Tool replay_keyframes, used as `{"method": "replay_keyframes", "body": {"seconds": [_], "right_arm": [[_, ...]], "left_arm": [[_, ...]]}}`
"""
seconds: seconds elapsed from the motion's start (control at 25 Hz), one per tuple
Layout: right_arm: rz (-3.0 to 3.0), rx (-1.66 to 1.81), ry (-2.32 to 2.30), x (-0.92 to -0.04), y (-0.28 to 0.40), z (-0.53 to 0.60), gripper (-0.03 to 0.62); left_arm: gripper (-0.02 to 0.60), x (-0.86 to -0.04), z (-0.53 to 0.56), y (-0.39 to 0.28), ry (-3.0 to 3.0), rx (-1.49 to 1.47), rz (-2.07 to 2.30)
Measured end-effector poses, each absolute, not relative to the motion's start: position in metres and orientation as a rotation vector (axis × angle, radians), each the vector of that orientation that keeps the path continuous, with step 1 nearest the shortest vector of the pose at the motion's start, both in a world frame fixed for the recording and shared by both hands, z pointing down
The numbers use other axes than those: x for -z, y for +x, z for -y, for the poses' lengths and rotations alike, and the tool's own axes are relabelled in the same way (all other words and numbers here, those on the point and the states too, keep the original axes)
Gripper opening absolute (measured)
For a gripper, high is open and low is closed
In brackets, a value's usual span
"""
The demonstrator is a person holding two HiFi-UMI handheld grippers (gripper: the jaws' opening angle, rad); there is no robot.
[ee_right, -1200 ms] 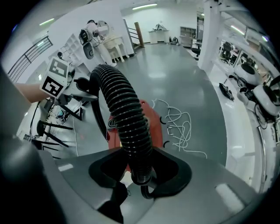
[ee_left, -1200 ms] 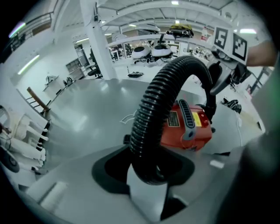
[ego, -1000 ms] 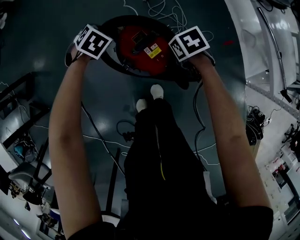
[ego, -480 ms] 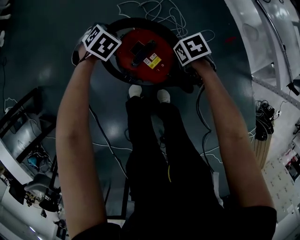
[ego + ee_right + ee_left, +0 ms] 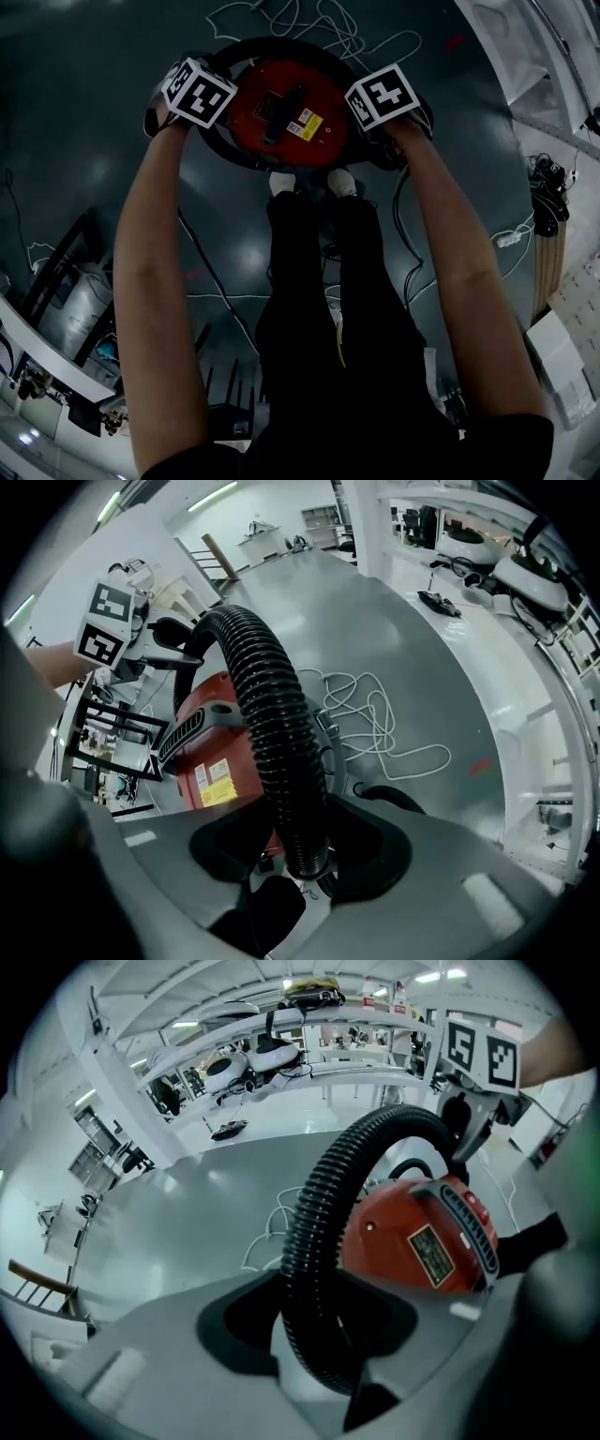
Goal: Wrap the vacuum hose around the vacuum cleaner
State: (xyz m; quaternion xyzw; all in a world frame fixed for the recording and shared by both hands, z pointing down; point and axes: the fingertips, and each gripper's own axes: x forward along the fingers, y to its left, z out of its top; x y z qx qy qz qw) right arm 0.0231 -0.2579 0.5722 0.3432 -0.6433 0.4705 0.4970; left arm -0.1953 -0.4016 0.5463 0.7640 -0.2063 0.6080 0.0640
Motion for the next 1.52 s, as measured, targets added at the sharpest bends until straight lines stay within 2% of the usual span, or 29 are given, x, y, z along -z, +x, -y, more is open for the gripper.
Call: {"method": "replay_keyframes", "body": {"seconds": [0.28, 0.68, 1.0, 1.16, 1.32, 1.52], "right_arm": [[1.513, -1.214, 0.842, -0.586, 0.026, 0.253, 0.183], [1.41, -1.323, 0.897, -0.601, 0.046, 0.237, 0.181], [1.403, -1.292, 0.956, -0.627, 0.063, 0.236, 0.183], [1.394, -1.244, 0.935, -0.642, 0.065, 0.224, 0.183], [1.404, -1.196, 1.024, -0.65, 0.069, 0.228, 0.183], [1.424, -1.183, 1.047, -0.657, 0.073, 0.225, 0.183]], "left_arm": [[0.179, -0.565, 0.423, -0.177, 2.326, -1.898, 0.458], [0.179, -0.583, 0.449, -0.116, 2.437, -2.032, 0.238], [0.173, -0.606, 0.438, -0.106, 2.604, -1.837, 0.183], [0.145, -0.621, 0.424, -0.106, 2.598, -1.914, 0.109], [0.144, -0.619, 0.424, -0.106, 2.609, -1.966, 0.113], [0.146, -0.6, 0.417, -0.099, 2.731, -1.868, 0.064]]}}
